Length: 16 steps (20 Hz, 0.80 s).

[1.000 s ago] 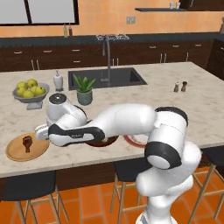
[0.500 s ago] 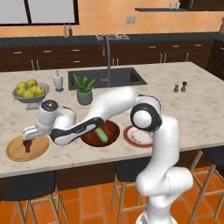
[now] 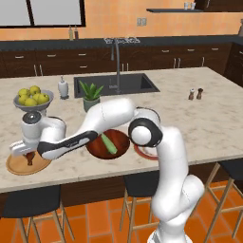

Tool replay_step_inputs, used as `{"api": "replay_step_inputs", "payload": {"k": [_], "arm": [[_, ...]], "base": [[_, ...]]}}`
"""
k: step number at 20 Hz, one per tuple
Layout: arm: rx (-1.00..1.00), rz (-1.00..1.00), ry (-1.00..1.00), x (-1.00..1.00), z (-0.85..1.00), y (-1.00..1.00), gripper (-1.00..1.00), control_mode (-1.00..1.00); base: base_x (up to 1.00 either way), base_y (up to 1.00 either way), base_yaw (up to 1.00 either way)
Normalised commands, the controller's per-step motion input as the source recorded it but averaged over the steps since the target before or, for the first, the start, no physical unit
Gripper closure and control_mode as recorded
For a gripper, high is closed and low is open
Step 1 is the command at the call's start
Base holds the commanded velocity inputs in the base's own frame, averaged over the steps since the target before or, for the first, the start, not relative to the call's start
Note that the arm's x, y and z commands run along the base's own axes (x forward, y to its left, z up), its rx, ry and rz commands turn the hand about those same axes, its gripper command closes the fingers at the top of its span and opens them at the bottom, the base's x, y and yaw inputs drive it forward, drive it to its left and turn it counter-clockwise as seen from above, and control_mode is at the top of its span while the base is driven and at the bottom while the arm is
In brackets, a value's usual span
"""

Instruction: Pick the chicken drumstick and corn from their plates and place them in the bowl. Then put the bowl in the fridge.

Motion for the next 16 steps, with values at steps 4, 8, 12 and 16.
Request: {"api": "replay_step_inputs", "payload": {"k": [4,8,12,16], "arm": [[0.00,-0.03,0.02,0.23,-0.40,0.01,-1.00,-1.00],[0.00,-0.07,0.00,0.41,-0.47,0.03,-1.00,-1.00],[0.00,-0.10,0.00,0.46,-0.16,0.36,-1.00,-1.00],[0.00,-0.11,0.01,0.51,-0.14,0.45,-1.00,-1.00]], "base": [[0.00,0.00,0.00],[0.00,0.00,0.00],[0.00,0.00,0.00],[0.00,0.00,0.00]]}}
